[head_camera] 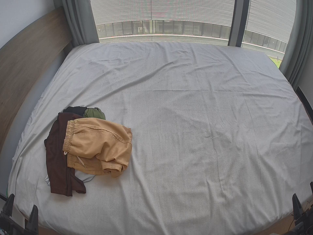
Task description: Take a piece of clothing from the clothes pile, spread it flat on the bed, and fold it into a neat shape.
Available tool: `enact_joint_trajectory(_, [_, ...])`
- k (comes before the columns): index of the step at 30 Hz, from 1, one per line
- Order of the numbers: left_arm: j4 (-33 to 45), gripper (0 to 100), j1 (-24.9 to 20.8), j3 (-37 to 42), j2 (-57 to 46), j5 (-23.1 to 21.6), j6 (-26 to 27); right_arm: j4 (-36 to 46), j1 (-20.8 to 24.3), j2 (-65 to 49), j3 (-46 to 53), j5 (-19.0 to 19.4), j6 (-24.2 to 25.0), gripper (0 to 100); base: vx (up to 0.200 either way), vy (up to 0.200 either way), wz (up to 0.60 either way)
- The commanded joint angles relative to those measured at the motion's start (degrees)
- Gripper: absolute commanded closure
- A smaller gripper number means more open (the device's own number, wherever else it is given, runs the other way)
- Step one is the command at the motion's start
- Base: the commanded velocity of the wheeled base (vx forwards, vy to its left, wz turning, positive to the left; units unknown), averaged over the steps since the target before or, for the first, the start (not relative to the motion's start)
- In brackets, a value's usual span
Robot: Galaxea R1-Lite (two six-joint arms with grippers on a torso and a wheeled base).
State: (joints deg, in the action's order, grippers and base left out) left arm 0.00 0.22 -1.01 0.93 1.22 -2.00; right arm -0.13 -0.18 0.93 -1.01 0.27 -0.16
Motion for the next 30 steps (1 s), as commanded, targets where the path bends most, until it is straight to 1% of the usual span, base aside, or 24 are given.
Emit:
enact_joint_trajectory(1, [-0.1,0,0.0,1.0,-0.7,0.0,-0.2,0.0,0.0,-0.9,1.0,0.0,0.0,0,0.000,0.000,0.00])
enact_joint_trajectory(30, [-0.3,0,0.0,1.0,-0.7,0.0,0.3,0.0,0.1,-0.9,1.0,0.1,0.0,0,0.000,0.000,0.00])
